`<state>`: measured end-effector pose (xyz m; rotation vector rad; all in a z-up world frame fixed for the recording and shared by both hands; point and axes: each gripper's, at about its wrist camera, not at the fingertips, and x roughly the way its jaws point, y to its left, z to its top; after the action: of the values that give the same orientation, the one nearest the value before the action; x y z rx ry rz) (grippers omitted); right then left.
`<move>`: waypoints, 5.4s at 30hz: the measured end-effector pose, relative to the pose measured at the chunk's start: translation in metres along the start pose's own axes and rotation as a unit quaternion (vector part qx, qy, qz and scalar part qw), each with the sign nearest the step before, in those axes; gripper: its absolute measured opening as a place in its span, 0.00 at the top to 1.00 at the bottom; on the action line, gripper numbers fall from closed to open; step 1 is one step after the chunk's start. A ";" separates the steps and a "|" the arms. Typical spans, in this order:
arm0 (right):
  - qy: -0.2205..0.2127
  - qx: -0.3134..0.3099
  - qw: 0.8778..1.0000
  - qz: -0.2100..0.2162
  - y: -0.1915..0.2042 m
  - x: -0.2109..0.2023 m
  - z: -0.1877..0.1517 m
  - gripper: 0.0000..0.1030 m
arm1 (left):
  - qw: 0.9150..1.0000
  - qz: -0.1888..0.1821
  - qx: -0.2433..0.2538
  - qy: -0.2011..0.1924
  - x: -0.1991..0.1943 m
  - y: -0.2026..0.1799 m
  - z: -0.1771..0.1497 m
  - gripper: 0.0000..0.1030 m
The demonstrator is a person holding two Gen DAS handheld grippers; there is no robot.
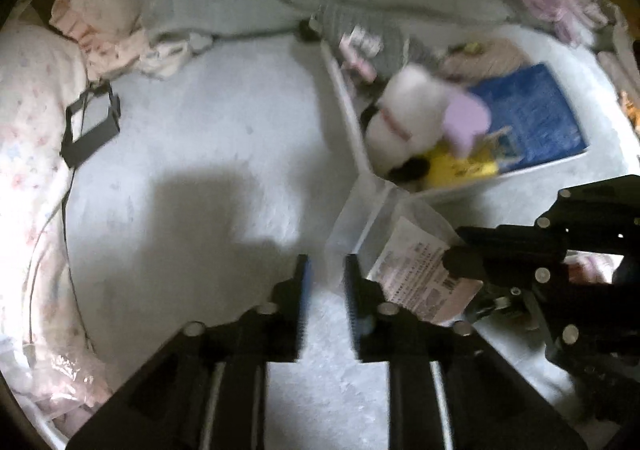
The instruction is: Organize soft objects
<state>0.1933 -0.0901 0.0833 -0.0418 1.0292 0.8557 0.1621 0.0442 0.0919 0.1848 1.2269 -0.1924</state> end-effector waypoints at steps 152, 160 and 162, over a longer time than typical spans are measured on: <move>-0.238 0.204 0.923 -0.223 -0.075 -0.122 -0.203 0.48 | 0.969 0.042 -0.030 -0.242 0.010 -0.120 -0.114 0.23; -0.199 0.203 0.931 -0.227 -0.076 -0.108 -0.196 0.48 | 0.971 0.041 -0.032 -0.234 0.013 -0.119 -0.113 0.23; -0.198 0.207 0.931 -0.225 -0.078 -0.108 -0.197 0.48 | 0.971 0.041 -0.032 -0.234 0.013 -0.119 -0.114 0.23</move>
<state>0.0742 -0.2888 0.0315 0.2387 0.7536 0.2020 0.0332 -0.0443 0.0383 0.1239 0.7524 -0.1151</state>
